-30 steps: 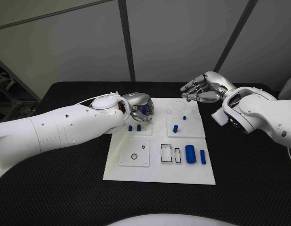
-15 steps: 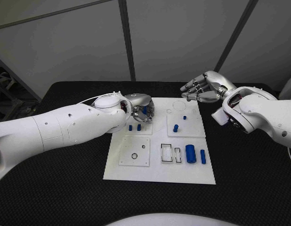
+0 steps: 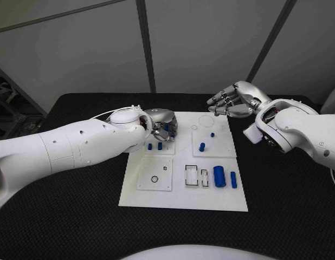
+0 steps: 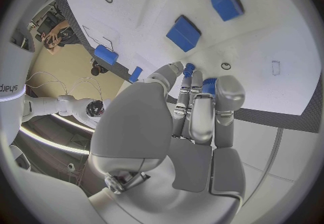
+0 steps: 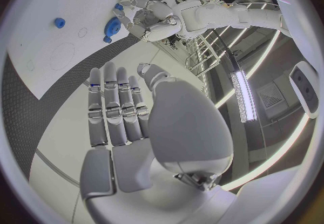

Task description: Assemble the parts on the task board

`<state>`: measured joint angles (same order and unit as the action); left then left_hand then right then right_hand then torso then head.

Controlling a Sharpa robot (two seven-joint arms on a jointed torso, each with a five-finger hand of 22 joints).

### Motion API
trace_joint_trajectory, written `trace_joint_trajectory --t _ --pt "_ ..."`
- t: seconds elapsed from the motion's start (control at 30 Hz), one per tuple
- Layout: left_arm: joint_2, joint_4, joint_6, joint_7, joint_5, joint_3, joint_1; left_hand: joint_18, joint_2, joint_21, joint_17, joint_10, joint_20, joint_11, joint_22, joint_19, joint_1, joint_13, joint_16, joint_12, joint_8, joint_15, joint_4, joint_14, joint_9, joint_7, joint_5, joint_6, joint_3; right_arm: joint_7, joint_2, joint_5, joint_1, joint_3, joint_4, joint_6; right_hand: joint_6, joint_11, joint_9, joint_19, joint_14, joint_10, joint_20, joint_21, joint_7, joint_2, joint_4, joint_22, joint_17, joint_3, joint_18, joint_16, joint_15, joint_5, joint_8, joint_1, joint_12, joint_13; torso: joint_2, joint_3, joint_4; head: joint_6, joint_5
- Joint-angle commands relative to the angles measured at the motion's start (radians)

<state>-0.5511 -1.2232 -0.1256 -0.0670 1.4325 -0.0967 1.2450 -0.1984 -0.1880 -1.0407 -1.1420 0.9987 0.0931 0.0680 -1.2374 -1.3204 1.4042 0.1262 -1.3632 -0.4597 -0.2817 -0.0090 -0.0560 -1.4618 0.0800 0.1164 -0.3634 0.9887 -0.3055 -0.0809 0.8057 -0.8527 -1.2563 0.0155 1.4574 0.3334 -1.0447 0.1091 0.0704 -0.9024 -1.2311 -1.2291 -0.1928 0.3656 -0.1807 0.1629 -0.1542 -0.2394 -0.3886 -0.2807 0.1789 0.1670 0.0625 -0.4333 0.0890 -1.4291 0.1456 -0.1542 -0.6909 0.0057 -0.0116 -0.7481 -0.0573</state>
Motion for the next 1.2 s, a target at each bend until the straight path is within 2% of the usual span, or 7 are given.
trace_joint_trajectory --t 0.03,0.4,0.87,1.2 --pt "0.002 0.002 0.023 -0.008 0.008 0.000 0.000 0.081 -0.001 -0.004 0.001 0.013 0.002 0.000 -0.003 -0.006 0.013 -0.006 -0.003 0.011 0.008 0.002 0.003 -0.003 -0.002 0.004 0.002 0.006 -0.012 -0.004 0.000 -0.003 -0.002 0.001 0.002 -0.006 -0.001 0.000 0.001 -0.008 0.003 0.007 0.000 -0.006 0.000 -0.005 0.004 0.001 0.001 -0.001 0.004 -0.006 0.005 -0.005 -0.001 -0.002 -0.004 0.001 0.000 0.0001 -0.0002 0.000 0.001" --pt "0.008 0.013 0.034 -0.017 0.008 0.000 -0.002 0.084 0.009 -0.021 -0.001 0.047 0.003 0.004 -0.022 -0.012 0.044 -0.033 -0.012 0.052 0.034 0.003 0.033 -0.006 -0.009 0.016 0.002 0.019 -0.079 -0.004 -0.001 -0.004 -0.002 0.001 0.003 -0.006 -0.002 -0.001 0.001 -0.011 0.002 0.006 0.001 -0.008 0.000 -0.005 0.007 0.002 0.001 -0.004 0.004 -0.008 0.005 -0.021 -0.001 -0.002 -0.003 0.002 0.000 0.0004 -0.0008 -0.001 0.002" --pt "0.008 0.012 0.019 -0.004 0.001 0.000 -0.003 0.088 0.006 -0.046 -0.007 0.091 0.005 0.007 -0.049 -0.020 0.042 -0.050 -0.023 0.091 0.057 0.006 0.064 -0.009 -0.009 0.023 0.006 0.042 -0.144 -0.004 0.002 -0.004 -0.002 0.001 0.007 -0.006 -0.003 0.000 0.001 -0.011 0.001 0.006 0.001 -0.009 0.000 -0.005 0.007 0.003 0.000 -0.005 0.004 -0.008 0.005 -0.027 0.000 0.000 -0.004 0.002 0.001 0.0004 0.0014 -0.002 0.001" --pt "-0.018 -0.014 -0.010 0.012 -0.011 0.002 -0.003 0.087 0.003 -0.047 -0.004 0.104 0.005 0.006 -0.051 -0.019 0.030 -0.052 -0.023 0.101 0.061 0.006 0.067 -0.009 -0.008 0.023 0.007 0.054 -0.151 -0.004 0.004 -0.004 -0.002 0.001 0.006 -0.004 -0.003 0.000 0.001 -0.012 0.001 0.006 0.001 -0.009 0.000 -0.006 0.006 0.003 0.000 -0.005 0.004 -0.009 0.005 -0.030 0.000 0.000 -0.004 0.002 0.001 0.0000 0.0008 0.002 -0.001"
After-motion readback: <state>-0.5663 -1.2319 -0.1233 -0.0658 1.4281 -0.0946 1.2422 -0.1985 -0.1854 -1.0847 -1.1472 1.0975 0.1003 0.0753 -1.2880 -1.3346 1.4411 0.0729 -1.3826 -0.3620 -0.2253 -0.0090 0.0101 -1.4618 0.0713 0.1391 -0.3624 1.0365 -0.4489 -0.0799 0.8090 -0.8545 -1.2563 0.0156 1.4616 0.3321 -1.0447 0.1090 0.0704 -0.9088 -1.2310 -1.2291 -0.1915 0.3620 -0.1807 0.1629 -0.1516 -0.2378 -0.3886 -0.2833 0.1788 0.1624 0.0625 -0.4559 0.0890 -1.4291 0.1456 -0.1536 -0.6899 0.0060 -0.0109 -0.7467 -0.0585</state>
